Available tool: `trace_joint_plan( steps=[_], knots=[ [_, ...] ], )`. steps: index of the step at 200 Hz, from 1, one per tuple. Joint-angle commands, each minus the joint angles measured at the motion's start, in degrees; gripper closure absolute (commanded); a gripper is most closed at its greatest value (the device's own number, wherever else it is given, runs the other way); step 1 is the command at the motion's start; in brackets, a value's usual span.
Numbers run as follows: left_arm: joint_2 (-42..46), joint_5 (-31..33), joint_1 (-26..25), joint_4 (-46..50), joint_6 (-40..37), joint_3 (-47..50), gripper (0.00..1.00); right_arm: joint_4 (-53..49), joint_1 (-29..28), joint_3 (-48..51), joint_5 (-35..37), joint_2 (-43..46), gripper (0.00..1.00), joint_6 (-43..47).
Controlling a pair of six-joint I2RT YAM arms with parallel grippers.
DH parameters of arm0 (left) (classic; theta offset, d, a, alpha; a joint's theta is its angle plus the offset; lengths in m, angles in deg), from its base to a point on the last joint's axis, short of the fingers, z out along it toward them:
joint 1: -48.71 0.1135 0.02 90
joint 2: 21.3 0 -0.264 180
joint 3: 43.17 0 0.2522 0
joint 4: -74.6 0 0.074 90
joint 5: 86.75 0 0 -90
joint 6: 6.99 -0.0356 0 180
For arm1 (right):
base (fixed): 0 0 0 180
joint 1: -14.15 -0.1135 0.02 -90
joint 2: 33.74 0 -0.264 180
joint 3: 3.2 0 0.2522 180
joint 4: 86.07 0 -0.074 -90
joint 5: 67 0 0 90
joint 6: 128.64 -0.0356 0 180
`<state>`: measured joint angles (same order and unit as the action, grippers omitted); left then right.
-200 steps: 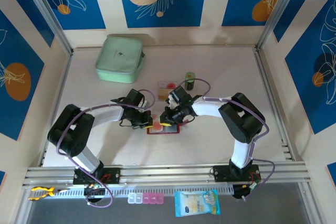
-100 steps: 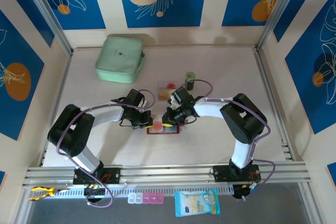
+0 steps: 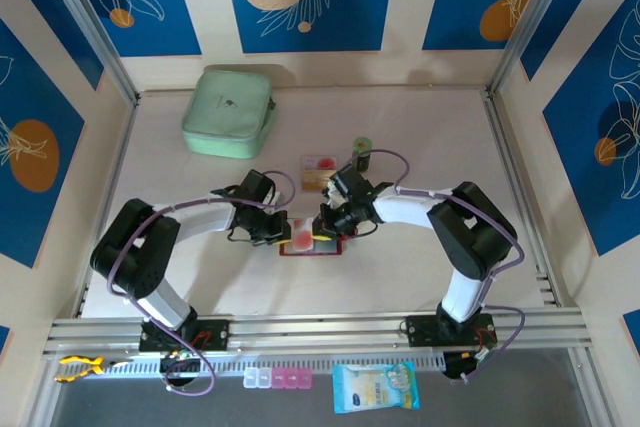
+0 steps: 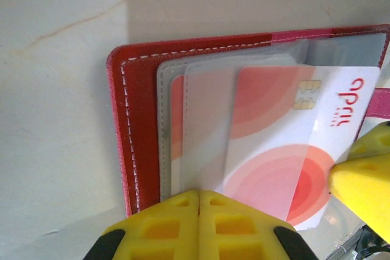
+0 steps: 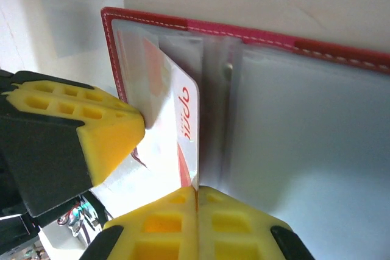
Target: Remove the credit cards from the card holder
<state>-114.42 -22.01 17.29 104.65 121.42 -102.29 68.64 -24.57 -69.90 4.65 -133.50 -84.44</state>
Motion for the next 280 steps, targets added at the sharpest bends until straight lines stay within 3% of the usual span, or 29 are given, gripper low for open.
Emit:
trace_joint_plan(
  steps=[1,47,99,137,179,280],
  knots=[
    [-0.6,2.0,-0.3,2.5,-1.0,1.9,1.0,-8.8,0.4,-1.6,2.6,2.2,1.0,4.0],
    [0.1,1.8,-0.3,2.6,-0.8,1.6,1.0,-18.9,0.4,-5.4,7.7,4.0,1.0,7.6],
    [-0.1,1.6,-0.4,2.7,-1.0,1.3,1.0,-21.6,0.0,-8.1,9.1,3.1,1.0,8.5],
    [-0.1,1.5,-0.3,2.8,-1.0,1.2,1.0,-21.6,-1.0,-10.0,8.8,1.4,0.99,8.1],
    [-0.4,1.4,-0.3,2.7,-1.0,1.1,1.0,-19.0,-2.0,-10.7,8.0,0.0,0.88,5.8],
    [0.7,1.1,-0.3,2.2,0.1,1.7,1.0,-18.6,-2.0,-9.5,12.0,3.2,0.95,5.1]
  ],
)
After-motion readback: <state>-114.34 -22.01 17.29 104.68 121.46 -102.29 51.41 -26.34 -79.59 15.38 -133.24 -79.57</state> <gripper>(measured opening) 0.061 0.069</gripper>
